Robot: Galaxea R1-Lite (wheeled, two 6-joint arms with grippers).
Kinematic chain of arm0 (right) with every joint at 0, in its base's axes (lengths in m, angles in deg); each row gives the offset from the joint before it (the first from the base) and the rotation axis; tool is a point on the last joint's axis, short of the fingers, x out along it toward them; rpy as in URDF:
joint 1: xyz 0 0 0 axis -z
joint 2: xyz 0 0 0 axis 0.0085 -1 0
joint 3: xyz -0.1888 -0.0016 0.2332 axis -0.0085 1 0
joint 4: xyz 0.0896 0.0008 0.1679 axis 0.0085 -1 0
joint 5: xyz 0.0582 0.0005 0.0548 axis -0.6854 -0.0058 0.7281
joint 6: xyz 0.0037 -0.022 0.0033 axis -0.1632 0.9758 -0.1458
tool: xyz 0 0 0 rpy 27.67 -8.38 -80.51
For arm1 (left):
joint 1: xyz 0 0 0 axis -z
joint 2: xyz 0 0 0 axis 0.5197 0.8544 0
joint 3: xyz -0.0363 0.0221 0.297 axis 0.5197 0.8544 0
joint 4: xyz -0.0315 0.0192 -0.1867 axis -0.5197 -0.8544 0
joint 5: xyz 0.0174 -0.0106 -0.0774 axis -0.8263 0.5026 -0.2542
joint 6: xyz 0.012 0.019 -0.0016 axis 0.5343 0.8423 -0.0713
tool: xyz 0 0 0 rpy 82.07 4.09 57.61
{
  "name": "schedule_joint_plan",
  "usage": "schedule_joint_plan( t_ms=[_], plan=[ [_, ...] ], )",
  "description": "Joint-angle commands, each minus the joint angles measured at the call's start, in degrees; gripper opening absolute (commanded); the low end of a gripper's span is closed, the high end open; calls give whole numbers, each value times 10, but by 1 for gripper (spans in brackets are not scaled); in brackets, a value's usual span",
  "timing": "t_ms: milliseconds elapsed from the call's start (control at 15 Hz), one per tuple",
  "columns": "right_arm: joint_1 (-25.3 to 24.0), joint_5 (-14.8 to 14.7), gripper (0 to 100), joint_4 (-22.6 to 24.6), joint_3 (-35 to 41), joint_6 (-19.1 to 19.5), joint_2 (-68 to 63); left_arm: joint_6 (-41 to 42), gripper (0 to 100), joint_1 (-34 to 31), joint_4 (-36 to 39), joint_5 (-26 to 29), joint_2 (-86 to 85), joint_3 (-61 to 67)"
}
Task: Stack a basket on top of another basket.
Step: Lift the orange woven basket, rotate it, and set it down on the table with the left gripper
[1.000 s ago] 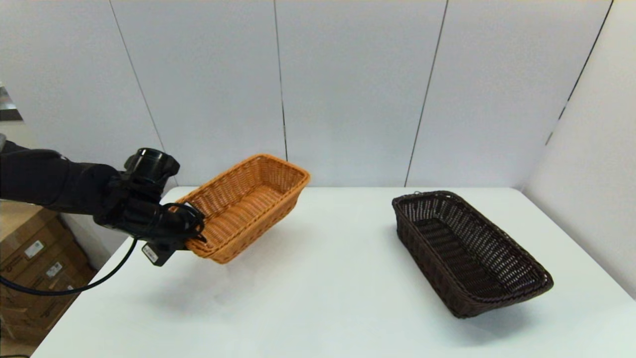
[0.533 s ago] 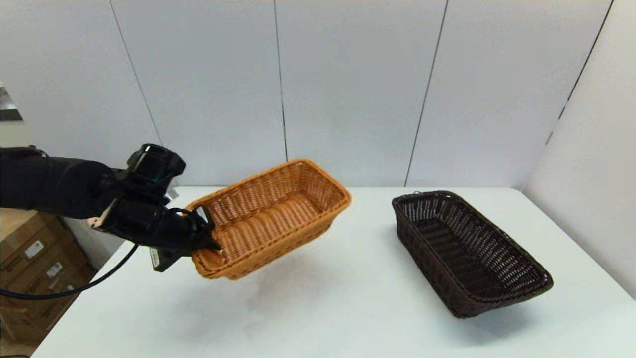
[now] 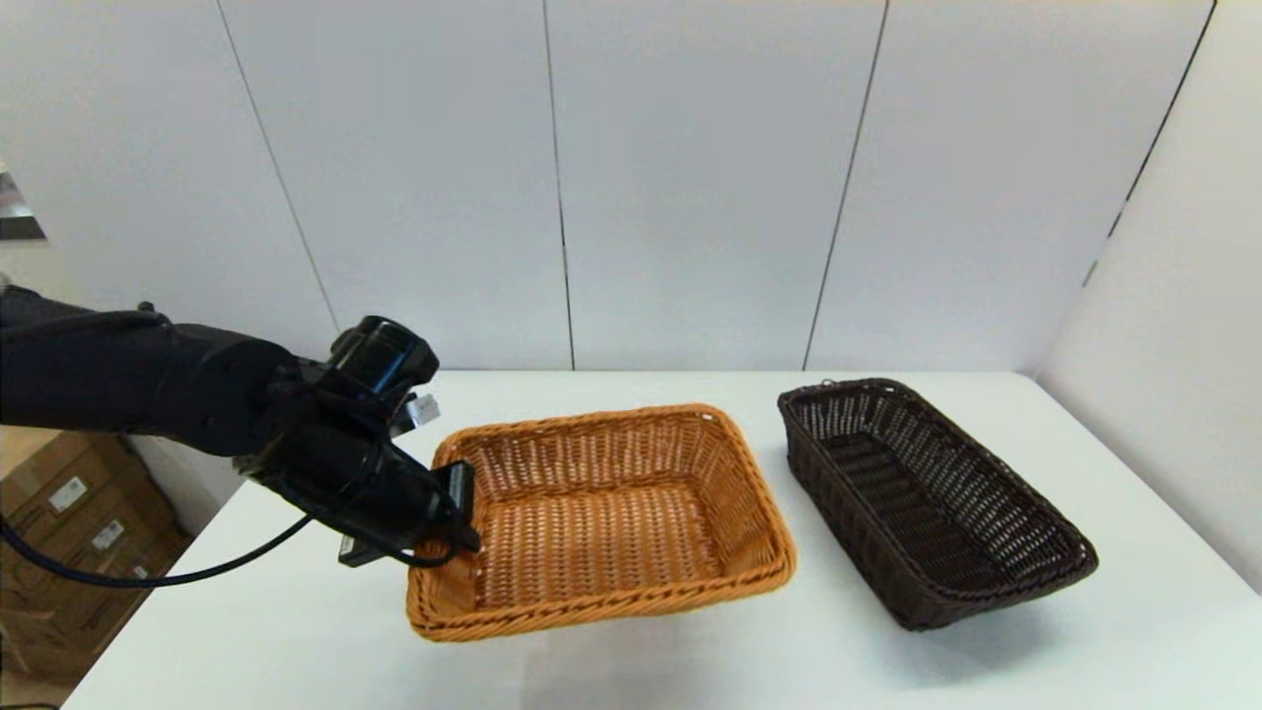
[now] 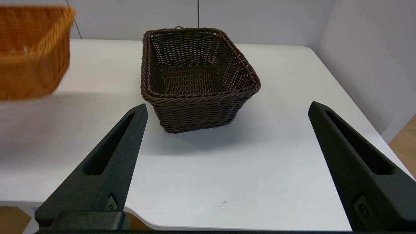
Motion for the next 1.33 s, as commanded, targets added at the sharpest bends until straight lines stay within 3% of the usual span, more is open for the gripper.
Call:
schedule_joint_plan(
  t_ms=[67,267,1333],
  plan=[
    [0,0,100,0,0,1,-1,20,0,10,-16,0,38,-17],
    [0,0,100,0,0,1,-1,61,0,10,-24,1,61,-28],
    [0,1,100,0,0,2,-1,18,0,18,-24,10,171,-137]
  ],
)
